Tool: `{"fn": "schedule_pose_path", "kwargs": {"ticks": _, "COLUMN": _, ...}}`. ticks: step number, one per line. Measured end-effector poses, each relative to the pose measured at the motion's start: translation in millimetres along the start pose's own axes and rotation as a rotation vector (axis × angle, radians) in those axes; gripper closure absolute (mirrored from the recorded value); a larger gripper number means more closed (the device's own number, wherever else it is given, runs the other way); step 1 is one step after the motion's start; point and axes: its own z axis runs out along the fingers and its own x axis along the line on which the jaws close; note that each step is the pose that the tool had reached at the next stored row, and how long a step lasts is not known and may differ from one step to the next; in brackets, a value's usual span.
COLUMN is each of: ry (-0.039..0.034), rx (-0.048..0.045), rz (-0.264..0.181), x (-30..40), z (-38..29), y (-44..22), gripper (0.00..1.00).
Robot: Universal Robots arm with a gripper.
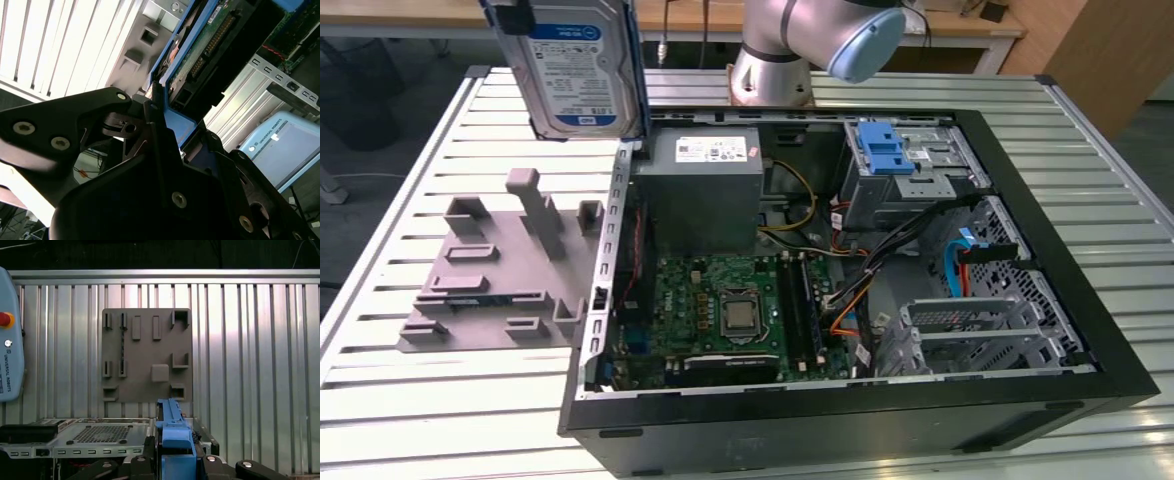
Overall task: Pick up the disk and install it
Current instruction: 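Pick up the disk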
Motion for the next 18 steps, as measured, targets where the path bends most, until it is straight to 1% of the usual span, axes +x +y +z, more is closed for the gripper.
{"fn": "schedule_pose_path", "kwargs": {"ticks": 18, "ry": 0.0, "rx": 0.0, "rz": 0.0, "x": -0.2, "z": 0.0, "y": -6.2, "gripper": 0.64}}
